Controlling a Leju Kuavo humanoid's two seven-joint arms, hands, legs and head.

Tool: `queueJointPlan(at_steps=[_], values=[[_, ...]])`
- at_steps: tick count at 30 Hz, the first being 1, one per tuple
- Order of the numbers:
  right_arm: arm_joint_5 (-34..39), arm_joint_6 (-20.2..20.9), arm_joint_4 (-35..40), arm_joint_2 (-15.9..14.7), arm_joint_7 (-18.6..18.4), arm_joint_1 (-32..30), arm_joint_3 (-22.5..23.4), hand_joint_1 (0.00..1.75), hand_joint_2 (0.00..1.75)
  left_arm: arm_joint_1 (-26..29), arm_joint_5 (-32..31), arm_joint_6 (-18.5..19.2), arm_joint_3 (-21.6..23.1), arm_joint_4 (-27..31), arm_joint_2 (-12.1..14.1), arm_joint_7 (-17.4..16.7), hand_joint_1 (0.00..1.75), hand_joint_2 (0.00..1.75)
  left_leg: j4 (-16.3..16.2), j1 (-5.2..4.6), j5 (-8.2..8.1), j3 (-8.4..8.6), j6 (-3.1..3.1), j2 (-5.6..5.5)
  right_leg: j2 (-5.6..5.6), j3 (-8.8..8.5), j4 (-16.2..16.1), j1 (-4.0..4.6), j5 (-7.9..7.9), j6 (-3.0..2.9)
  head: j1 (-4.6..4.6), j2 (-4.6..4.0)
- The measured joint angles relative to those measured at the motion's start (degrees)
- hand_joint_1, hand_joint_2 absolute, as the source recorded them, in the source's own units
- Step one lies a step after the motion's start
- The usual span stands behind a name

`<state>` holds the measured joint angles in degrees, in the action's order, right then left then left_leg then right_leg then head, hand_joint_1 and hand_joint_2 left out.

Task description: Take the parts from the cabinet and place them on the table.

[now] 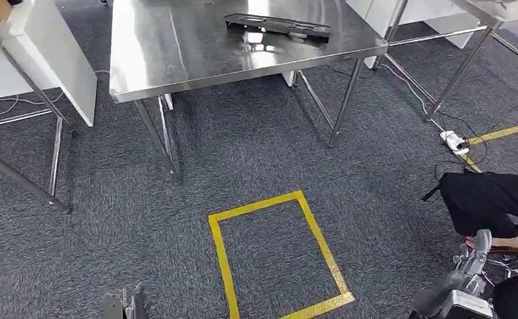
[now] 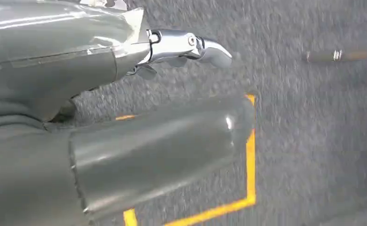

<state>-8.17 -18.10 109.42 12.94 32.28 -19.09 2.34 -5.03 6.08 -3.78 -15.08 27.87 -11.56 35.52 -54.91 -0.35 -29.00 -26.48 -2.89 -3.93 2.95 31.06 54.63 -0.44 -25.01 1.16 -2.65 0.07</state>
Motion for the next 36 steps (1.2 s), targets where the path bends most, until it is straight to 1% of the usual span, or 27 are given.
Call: queueJointPlan(at_steps=[2,3,4,6,8,9,10,12,13,15,17,18,19,20,21,23,24,25,27,28,29,30,32,33,34,35,36], values=[[0.22,0.67,0.06,0.29,0.09,-0.02,0.41,0.00,0.00,-0.22,0.00,0.00,0.00,0.02,-0.08,0.00,0.00,0.00,0.87,-0.20,0.08,0.10,-0.23,1.29,1.17,0.56,-0.06,-0.11,0.58,0.82,-0.15,0.00],[0.26,0.85,0.18,0.28,0.15,-0.02,0.55,0.00,0.00,-0.33,0.00,-0.04,-0.02,0.02,-0.26,0.00,0.00,0.00,1.91,0.84,0.79,0.24,-0.54,2.36,0.79,1.14,0.56,-0.01,0.31,0.76,-0.15,0.00],[0.31,1.11,0.17,0.28,0.22,0.06,0.85,0.00,0.00,-0.40,-0.02,0.00,-0.04,0.04,-0.22,0.00,0.00,0.00,2.26,0.60,1.04,0.15,-0.72,2.78,-0.95,2.31,2.14,0.34,-0.94,0.66,0.18,0.00],[0.50,1.46,0.07,0.29,0.22,0.65,1.07,0.00,0.00,-0.26,0.00,0.06,-0.04,0.04,-0.31,0.02,0.00,0.00,2.04,0.61,1.25,-0.45,-0.86,4.26,-2.09,6.75,11.77,-0.19,-5.41,0.34,0.99,0.00],[0.68,1.73,-0.04,0.29,0.20,0.63,1.49,0.00,0.00,-0.11,0.02,0.07,-0.09,0.04,-0.26,0.04,0.00,0.00,1.86,0.53,1.31,-0.77,-0.81,5.74,-2.30,10.09,19.85,-0.51,-7.86,1.07,0.99,0.00],[0.70,1.75,-0.11,0.29,0.20,0.63,1.75,0.00,0.00,-0.11,0.02,0.07,-0.11,0.04,-0.26,0.04,0.00,0.00,1.79,0.54,1.31,-0.78,-0.79,6.43,-2.40,9.77,19.73,-0.70,-7.54,1.67,1.05,0.00],[0.70,1.77,-0.11,0.26,0.20,0.66,1.88,0.00,0.00,-0.14,0.02,0.09,-0.11,0.04,-0.26,0.04,0.00,0.00,1.71,0.56,1.29,-0.73,-0.76,7.08,-2.65,7.75,16.56,-0.91,-6.19,2.45,1.05,0.00],[0.70,1.79,-0.11,0.26,0.20,0.69,1.88,0.00,0.00,-0.23,0.02,0.11,-0.11,0.04,-0.42,0.04,0.00,0.00,1.17,0.73,1.01,-0.73,-0.34,8.04,-4.22,1.61,5.58,-1.28,-2.35,3.75,1.03,0.00],[0.68,1.81,-0.13,0.26,0.20,0.82,1.88,0.00,0.00,-0.32,0.00,0.13,-0.11,0.07,-0.39,0.04,0.00,0.00,0.49,0.44,0.60,-0.90,0.28,8.60,-6.72,-0.78,0.38,-1.28,-1.96,3.54,1.07,0.00],[0.72,1.94,-0.26,0.31,0.17,0.88,1.90,0.00,0.00,-0.50,0.02,0.13,-0.11,0.13,-0.37,0.09,0.00,0.00,0.09,0.11,0.47,-1.23,0.92,8.90,-5.33,-0.73,1.06,-0.93,-1.58,2.13,0.83,0.00],[0.81,2.47,-0.26,0.22,0.20,0.89,2.10,0.00,0.00,-0.62,0.11,0.17,-0.07,0.15,-0.53,0.09,0.00,0.00,0.08,0.30,0.62,-1.26,1.30,9.58,-4.65,-0.15,1.27,-0.69,-1.50,1.51,0.85,0.00],[0.83,2.86,-0.26,0.20,0.24,0.93,2.10,0.00,0.00,-0.71,0.20,0.22,-0.07,0.17,-0.52,0.09,0.00,0.00,-0.10,0.52,0.23,-1.42,1.75,9.61,-4.04,-0.17,1.05,-1.11,-1.15,0.89,0.81,0.00],[0.83,3.12,-0.26,0.20,0.35,0.95,2.12,0.00,0.00,-0.84,0.17,0.26,-0.07,0.17,-0.52,0.09,0.00,0.00,-1.26,0.76,-1.06,-1.85,2.22,7.14,-3.59,0.01,1.02,-1.23,-1.03,0.69,0.79,0.00],[0.83,3.36,-0.28,0.18,0.42,1.04,2.19,0.00,0.00,-0.85,0.17,0.31,-0.07,0.17,-0.52,0.11,0.00,0.00,-4.43,0.85,-3.48,-3.20,2.32,5.13,-3.18,0.19,1.03,-1.19,-0.85,0.20,0.51,0.00],[0.79,3.52,-0.28,0.20,0.52,1.06,2.16,0.00,0.00,-0.76,0.18,0.31,-0.07,0.17,-0.50,0.09,0.00,0.00,-9.04,0.86,-6.06,-5.32,2.38,4.35,-2.74,0.44,1.04,-1.08,-0.68,-0.08,0.46,0.00],[0.72,3.82,-0.42,0.20,0.59,1.01,2.19,0.00,0.00,-0.54,0.17,0.33,-0.07,0.17,-0.48,0.09,0.00,0.00,-17.99,0.86,-9.52,-9.87,2.24,4.03,-1.43,1.03,1.10,-0.71,-0.37,-0.53,0.29,0.00],[0.72,3.84,-0.48,0.18,0.59,0.97,2.21,0.00,0.00,-0.49,0.17,0.33,-0.07,0.17,-0.46,0.09,0.00,0.00,-19.13,0.85,-9.20,-10.63,2.06,4.02,-0.77,1.18,1.16,-0.56,-0.29,-0.61,0.33,0.00],[0.72,3.85,-0.50,0.18,0.59,0.96,2.21,0.00,0.00,-0.46,0.17,0.33,-0.09,0.17,-0.46,0.09,0.00,0.00,-17.45,0.85,-7.31,-9.96,1.73,3.98,0.00,1.21,1.18,-0.40,-0.18,-0.75,0.29,0.00],[0.72,3.85,-0.50,0.20,0.59,0.97,2.21,0.00,0.00,-0.52,-0.18,0.29,-0.02,0.17,-0.42,0.15,0.00,0.00,-8.20,0.70,-1.56,-5.48,0.73,2.80,1.55,1.01,1.19,-0.08,-0.06,-0.59,0.22,0.00],[0.72,3.89,-0.50,0.20,0.61,0.97,2.19,0.00,0.00,-0.58,-0.28,0.22,0.00,0.17,-0.39,0.18,0.00,0.00,-2.92,0.68,0.85,-2.96,-0.04,0.19,2.20,0.97,1.17,-0.15,0.02,-0.48,0.18,0.00],[0.72,4.06,-0.55,0.24,0.61,0.98,2.19,0.00,0.00,-0.66,-0.31,0.13,0.00,0.17,-0.04,0.20,0.00,0.00,-1.64,0.93,-0.01,-2.28,-0.60,-2.58,2.51,1.23,1.19,-0.20,0.26,-0.12,0.51,0.00],[0.81,4.22,-0.57,0.20,0.61,1.17,2.16,0.00,0.00,-0.64,-0.33,0.13,0.00,0.17,-0.07,0.26,0.00,0.00,-1.21,0.60,0.37,-2.39,-0.54,-2.07,3.24,1.59,1.35,-0.30,0.41,0.16,0.77,0.00],[1.09,4.92,-0.63,0.33,0.55,0.98,2.12,0.00,0.00,-0.76,-0.31,0.11,0.04,0.20,-0.13,0.22,0.00,0.00,-1.22,0.21,0.38,-2.52,-0.56,-0.88,4.65,2.11,1.08,-0.75,1.00,1.04,0.05,0.00],[1.25,5.22,-0.63,0.35,0.55,1.03,2.14,0.00,0.00,-0.86,-0.31,0.11,0.04,0.22,-0.18,0.22,0.00,0.00,-0.58,0.31,0.85,-2.32,-0.82,0.03,5.55,2.28,0.66,-0.49,1.38,1.59,0.02,0.00],[1.40,5.29,-0.70,0.33,0.52,0.96,2.14,0.00,0.00,-0.94,-0.24,0.09,0.00,0.24,-0.09,0.24,0.00,0.00,0.57,1.01,1.61,-1.94,-0.74,1.05,3.98,2.78,1.43,-0.59,1.09,1.32,0.18,0.00],[1.59,5.40,-0.85,0.33,0.57,1.16,2.14,0.00,0.00,-0.98,-0.22,0.07,0.00,0.32,-0.07,0.28,0.00,0.00,0.96,0.83,1.81,-1.82,-0.98,1.81,-0.06,3.88,3.46,-0.21,-0.44,1.24,0.52,0.00],[1.68,5.64,-1.03,0.31,0.53,1.50,2.12,0.00,0.00,-0.90,-0.22,0.07,-0.02,0.35,-0.02,0.26,0.00,0.00,0.92,0.75,1.90,-1.94,-1.04,2.85,-1.60,5.92,7.50,-0.28,-2.55,1.18,0.98,0.00]])
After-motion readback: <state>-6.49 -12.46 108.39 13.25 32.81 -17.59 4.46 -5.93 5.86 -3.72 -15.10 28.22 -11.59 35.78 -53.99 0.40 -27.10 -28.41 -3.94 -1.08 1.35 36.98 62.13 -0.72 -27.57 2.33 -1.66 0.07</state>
